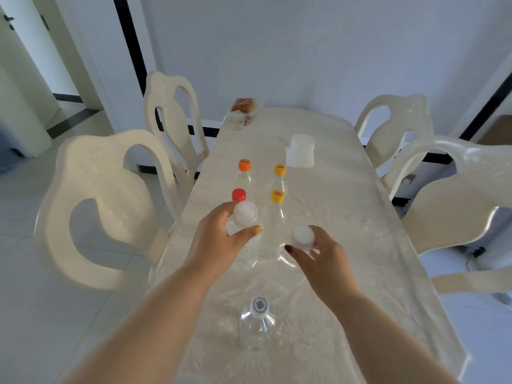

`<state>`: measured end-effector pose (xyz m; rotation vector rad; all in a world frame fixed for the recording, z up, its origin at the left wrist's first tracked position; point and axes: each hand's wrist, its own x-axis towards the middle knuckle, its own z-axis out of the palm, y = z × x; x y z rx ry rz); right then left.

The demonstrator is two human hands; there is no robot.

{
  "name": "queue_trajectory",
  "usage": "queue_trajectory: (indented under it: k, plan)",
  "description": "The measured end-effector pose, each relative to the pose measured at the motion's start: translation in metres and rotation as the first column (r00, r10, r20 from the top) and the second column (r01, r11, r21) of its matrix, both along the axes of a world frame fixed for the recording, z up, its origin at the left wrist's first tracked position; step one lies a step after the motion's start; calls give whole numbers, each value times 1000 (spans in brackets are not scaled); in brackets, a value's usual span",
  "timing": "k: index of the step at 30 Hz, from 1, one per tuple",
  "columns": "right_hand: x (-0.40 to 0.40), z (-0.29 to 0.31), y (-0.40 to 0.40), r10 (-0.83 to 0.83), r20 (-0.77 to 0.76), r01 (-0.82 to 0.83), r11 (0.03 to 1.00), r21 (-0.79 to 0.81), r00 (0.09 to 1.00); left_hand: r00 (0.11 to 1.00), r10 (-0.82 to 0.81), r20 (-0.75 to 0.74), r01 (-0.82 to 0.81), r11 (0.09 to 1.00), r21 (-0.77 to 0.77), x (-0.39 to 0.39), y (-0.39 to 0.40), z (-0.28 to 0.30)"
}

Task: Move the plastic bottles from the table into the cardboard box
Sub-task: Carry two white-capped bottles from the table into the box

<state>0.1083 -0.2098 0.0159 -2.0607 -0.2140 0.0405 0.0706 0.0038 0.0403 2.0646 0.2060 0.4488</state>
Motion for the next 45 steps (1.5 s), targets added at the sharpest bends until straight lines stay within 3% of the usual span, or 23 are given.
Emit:
queue_trajectory:
  k: [4, 12, 20, 28, 35, 45]
  plan:
    - [-13, 36, -42, -68, 65, 65, 997, 40, 996, 992, -92, 84, 91, 996, 21, -1, -25, 41]
    - [-54, 92, -167, -216, 122, 217, 976, 3, 969, 934, -347, 88, 341, 937, 70, 2, -135, 80]
    - [-88, 119, -360, -390, 164, 403, 914, -50, 906, 805, -583, 113, 570, 811, 131, 23, -331, 99]
    - [-85, 146, -571, -448, 215, 482, 865, -142, 868, 732, -669, 129, 659, 743, 118, 47, -550, 103]
    - [-35, 156, -717, -501, 229, 536, 835, -123, 834, 694, -709, 130, 697, 706, 129, 109, -694, 111]
    - [142, 153, -861, -538, 257, 580, 806, -121, 802, 680, -731, 56, 727, 682, 74, 298, -837, 110]
